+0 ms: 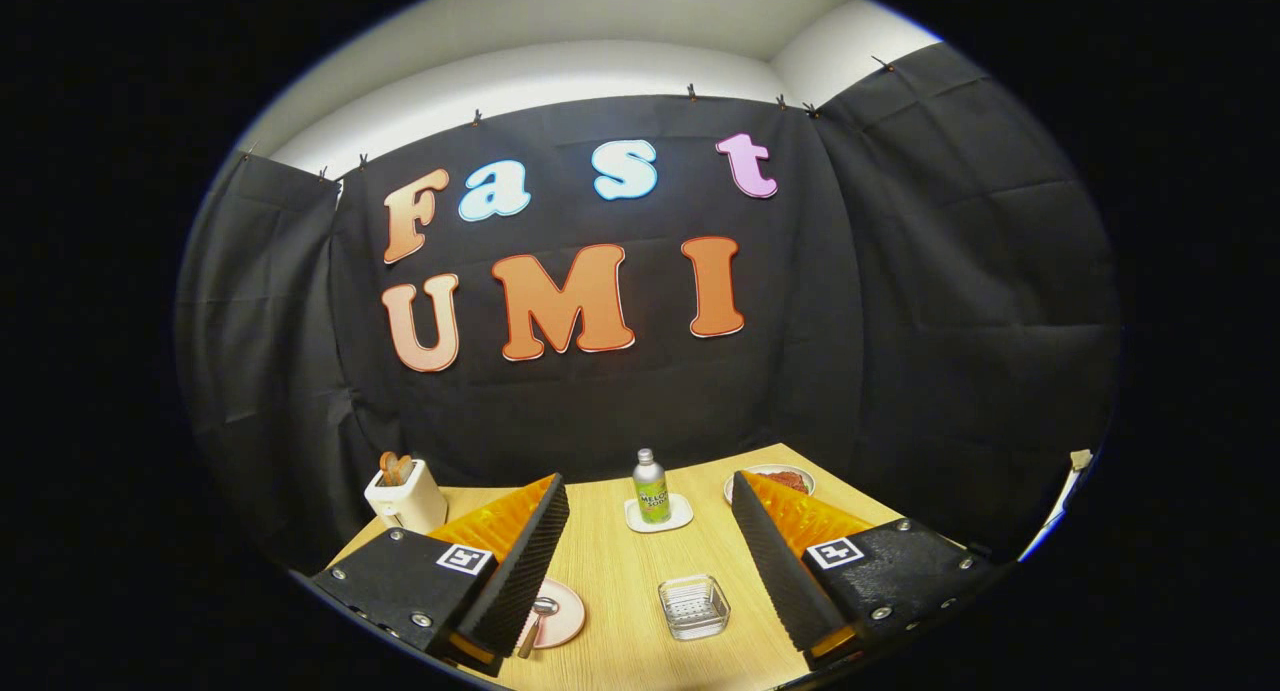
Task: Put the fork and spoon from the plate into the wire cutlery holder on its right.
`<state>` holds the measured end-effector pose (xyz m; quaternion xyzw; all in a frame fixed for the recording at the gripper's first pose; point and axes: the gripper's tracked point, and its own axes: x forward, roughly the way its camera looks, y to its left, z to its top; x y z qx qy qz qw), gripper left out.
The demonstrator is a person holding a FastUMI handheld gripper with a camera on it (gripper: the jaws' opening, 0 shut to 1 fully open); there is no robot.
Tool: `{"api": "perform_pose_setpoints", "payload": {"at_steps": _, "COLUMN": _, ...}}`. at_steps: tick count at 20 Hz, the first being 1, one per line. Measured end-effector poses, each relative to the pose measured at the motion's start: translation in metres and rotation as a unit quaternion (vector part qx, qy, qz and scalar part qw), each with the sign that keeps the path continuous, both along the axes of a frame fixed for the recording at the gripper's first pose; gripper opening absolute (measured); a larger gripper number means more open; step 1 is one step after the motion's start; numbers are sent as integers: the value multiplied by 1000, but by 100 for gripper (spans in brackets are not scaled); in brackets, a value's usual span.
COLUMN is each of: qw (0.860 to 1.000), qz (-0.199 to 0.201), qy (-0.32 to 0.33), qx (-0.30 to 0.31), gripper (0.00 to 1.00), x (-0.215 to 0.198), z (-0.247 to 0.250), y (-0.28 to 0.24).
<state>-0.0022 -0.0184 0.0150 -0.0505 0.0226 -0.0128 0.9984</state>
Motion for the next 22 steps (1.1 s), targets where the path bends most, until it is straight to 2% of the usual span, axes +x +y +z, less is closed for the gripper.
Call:
{"api": "perform_pose_setpoints", "payload": {"at_steps": 14, "qw": 996, "qz": 47, "qy": 73, "qx": -36, "gripper": 98, "x": 20, "z": -75, "y": 59}}
{"api": "perform_pose_setpoints", "payload": {"at_steps": 19, "qw": 986, "qz": 73, "qy": 129, "qx": -78, "gripper": 99, "x": 34, "z": -141, "y": 85}}
{"api": "perform_pose_setpoints", "payload": {"at_steps": 22, "qw": 978, "qz": 95, "qy": 169, "qx": -82, "gripper": 99, "x": 35, "z": -185, "y": 103}}
